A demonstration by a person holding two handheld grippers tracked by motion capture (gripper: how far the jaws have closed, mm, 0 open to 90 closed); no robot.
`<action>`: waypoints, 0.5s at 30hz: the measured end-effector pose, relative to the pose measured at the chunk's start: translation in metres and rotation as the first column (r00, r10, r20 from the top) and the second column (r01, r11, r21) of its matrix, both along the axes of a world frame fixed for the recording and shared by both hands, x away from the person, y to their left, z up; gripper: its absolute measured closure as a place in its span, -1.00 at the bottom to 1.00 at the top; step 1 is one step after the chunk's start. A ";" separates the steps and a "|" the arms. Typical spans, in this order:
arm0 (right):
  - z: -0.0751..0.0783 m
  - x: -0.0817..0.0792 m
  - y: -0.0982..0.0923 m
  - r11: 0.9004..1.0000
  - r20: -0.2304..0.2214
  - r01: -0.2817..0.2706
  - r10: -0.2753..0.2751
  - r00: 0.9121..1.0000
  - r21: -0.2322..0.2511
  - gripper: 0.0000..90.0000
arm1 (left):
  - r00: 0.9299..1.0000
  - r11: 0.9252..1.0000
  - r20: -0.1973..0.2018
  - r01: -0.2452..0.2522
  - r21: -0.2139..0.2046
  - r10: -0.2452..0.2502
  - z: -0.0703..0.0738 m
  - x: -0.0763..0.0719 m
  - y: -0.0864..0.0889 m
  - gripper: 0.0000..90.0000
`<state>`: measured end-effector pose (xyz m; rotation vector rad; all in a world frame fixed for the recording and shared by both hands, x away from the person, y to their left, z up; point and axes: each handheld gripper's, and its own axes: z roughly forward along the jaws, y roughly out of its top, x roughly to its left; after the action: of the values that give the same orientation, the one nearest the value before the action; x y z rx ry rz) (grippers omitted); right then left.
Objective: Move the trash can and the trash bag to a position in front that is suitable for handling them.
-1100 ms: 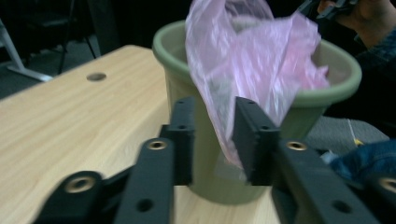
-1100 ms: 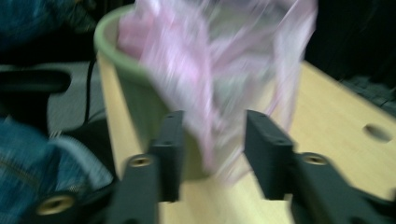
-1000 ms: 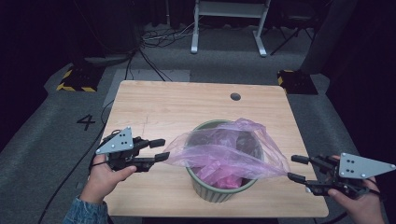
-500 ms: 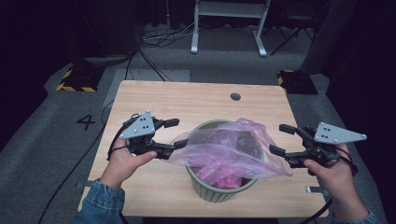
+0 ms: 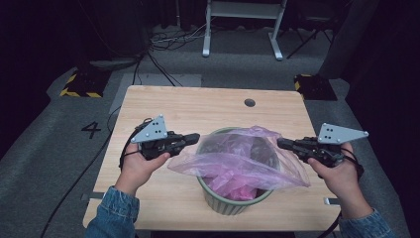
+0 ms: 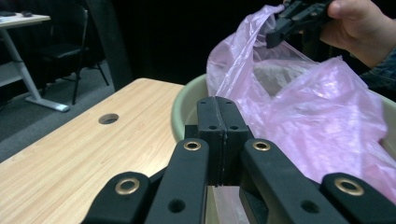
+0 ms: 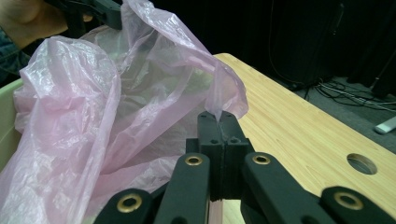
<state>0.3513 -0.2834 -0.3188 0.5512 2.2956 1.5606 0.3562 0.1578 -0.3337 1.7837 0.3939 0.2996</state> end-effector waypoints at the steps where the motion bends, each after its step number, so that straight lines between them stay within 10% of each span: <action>1: 0.000 0.002 0.000 1.000 -0.007 -0.003 0.003 1.000 0.001 1.00 | 1.000 1.000 0.000 -0.004 0.003 0.004 -0.001 0.002 0.000 1.00; 15: -0.029 0.038 0.003 0.998 -0.105 0.042 -0.047 0.993 -0.043 1.00 | 0.989 0.994 -0.103 -0.103 0.021 0.105 -0.036 0.036 0.001 1.00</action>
<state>0.3891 -0.2800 -0.3481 0.6858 2.3701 1.4939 0.3922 0.1591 -0.3695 1.8021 0.5614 0.2844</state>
